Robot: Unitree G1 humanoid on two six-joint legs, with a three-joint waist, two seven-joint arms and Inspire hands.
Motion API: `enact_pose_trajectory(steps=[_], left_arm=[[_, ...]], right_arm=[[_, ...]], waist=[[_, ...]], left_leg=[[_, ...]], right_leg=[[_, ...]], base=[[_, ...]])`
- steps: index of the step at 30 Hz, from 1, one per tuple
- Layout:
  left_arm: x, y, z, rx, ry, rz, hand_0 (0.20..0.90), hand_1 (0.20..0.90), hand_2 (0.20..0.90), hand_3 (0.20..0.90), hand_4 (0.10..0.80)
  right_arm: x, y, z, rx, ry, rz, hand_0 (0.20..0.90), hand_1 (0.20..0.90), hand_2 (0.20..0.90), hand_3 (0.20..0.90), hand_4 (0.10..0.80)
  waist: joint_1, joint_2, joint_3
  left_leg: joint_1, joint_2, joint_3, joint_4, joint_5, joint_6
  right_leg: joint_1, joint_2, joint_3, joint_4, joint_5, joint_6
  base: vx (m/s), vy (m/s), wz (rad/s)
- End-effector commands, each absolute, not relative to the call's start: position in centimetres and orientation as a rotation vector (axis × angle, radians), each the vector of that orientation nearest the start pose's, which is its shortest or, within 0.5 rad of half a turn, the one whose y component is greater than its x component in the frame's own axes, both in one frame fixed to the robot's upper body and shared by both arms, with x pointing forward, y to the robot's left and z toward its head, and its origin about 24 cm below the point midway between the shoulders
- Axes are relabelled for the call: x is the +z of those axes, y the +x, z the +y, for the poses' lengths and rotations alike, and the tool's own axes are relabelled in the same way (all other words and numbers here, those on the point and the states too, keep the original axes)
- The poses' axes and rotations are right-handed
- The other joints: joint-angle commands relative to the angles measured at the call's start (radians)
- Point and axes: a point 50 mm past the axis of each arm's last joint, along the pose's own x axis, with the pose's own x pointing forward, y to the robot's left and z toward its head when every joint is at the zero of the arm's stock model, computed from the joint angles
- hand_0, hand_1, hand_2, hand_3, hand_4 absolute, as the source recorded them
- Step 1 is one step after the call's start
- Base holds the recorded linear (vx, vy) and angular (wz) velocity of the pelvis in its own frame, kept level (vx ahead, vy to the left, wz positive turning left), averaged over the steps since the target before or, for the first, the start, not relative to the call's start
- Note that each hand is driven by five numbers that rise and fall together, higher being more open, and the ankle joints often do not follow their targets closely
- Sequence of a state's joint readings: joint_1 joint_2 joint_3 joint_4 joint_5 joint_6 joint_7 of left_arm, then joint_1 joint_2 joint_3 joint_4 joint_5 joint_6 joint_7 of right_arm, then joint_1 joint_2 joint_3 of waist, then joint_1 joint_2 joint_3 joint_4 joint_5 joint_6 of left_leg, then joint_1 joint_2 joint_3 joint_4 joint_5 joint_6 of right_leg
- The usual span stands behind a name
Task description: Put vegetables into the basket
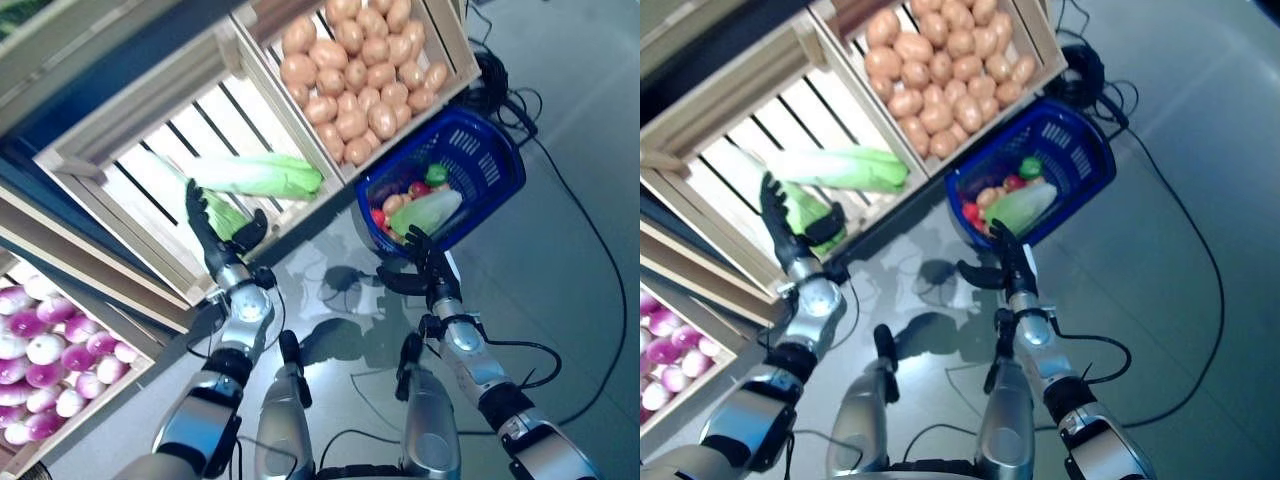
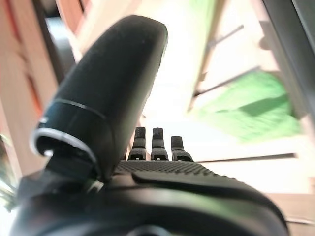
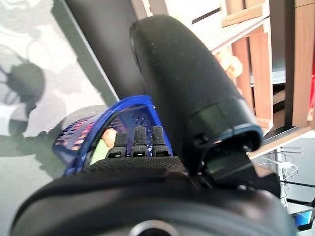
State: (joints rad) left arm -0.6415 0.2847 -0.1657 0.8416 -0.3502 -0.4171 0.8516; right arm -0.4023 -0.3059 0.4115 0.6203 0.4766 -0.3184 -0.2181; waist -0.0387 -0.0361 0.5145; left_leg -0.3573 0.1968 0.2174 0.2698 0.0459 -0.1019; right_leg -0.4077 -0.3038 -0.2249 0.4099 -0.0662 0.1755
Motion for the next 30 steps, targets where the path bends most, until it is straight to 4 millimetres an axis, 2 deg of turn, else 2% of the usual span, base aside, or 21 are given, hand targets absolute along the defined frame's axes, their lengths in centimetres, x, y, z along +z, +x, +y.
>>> enact_pose_trajectory(steps=[1,2,4,10,15,23,30], left_arm=[[12.7,35.3,24.7,0.946,-0.148,-0.321,0.9,0.9,0.9,0.9,0.8],[13.0,35.4,24.7,0.95,-0.16,-0.324,0.9,0.9,0.9,0.9,0.8],[14.9,36.1,25.1,0.966,-0.24,-0.346,0.9,0.9,0.9,0.9,0.8],[16.6,36.2,26.6,1.09,-0.382,-0.336,0.9,0.9,0.9,0.9,0.8],[18.4,36.3,27.2,1.168,-0.394,-0.347,0.9,0.9,0.9,0.9,0.8],[22.4,36.7,28.3,1.204,-0.405,-0.405,0.9,0.9,0.9,0.9,0.8],[25.6,36.6,29.9,1.229,-0.4,-0.423,0.9,0.9,0.9,0.9,0.8]], right_arm=[[5.1,31.5,-15.2,-0.013,0.107,-0.105,0.9,0.9,0.9,0.9,0.8],[5.1,31.5,-15.2,-0.016,0.105,-0.103,0.9,0.9,0.9,0.9,0.8],[5.5,32.1,-15.5,-0.043,0.109,-0.102,0.9,0.9,0.9,0.9,0.8],[6.6,33.0,-16.3,-0.083,0.087,-0.119,0.9,0.9,0.9,0.9,0.8],[6.9,33.3,-16.9,-0.105,0.071,-0.104,0.9,0.9,0.9,0.9,0.8],[7.3,33.6,-18.7,-0.147,0.04,-0.095,0.9,0.9,0.9,0.9,0.8],[6.9,33.1,-20.1,-0.164,0.017,-0.092,0.9,0.9,0.9,0.9,0.8]], waist=[[-0.017,-0.02,-0.01],[-0.018,-0.021,-0.008],[-0.02,-0.021,0.005],[-0.03,-0.011,0.006],[-0.033,-0.011,0.006],[-0.047,-0.023,0.006],[-0.066,-0.032,0.006]], left_leg=[[-0.113,0.039,-0.077,0.203,-0.105,-0.035],[-0.12,0.04,-0.078,0.21,-0.109,-0.034],[-0.184,0.051,-0.097,0.295,-0.166,-0.037],[-0.304,0.062,-0.111,0.409,-0.224,-0.036],[-0.36,0.064,-0.117,0.439,-0.238,-0.035],[-0.431,0.069,-0.119,0.467,-0.244,-0.031],[-0.475,0.077,-0.106,0.485,-0.248,-0.02]], right_leg=[[-0.095,0.025,0.025,0.172,-0.08,-0.088],[-0.103,0.023,0.026,0.181,-0.083,-0.089],[-0.169,0.009,0.049,0.279,-0.14,-0.084],[-0.291,0.003,0.081,0.396,-0.187,-0.088],[-0.35,0.003,0.088,0.423,-0.192,-0.088],[-0.425,0.016,0.096,0.437,-0.186,-0.089],[-0.47,0.024,0.101,0.438,-0.179,-0.093]], base=[[-0.052,0.013,0.0],[-0.001,0.021,0.03],[0.005,0.058,0.05],[-0.015,0.066,-0.01],[0.001,0.043,0.02],[0.004,0.069,-0.02],[0.007,0.07,-0.05]])
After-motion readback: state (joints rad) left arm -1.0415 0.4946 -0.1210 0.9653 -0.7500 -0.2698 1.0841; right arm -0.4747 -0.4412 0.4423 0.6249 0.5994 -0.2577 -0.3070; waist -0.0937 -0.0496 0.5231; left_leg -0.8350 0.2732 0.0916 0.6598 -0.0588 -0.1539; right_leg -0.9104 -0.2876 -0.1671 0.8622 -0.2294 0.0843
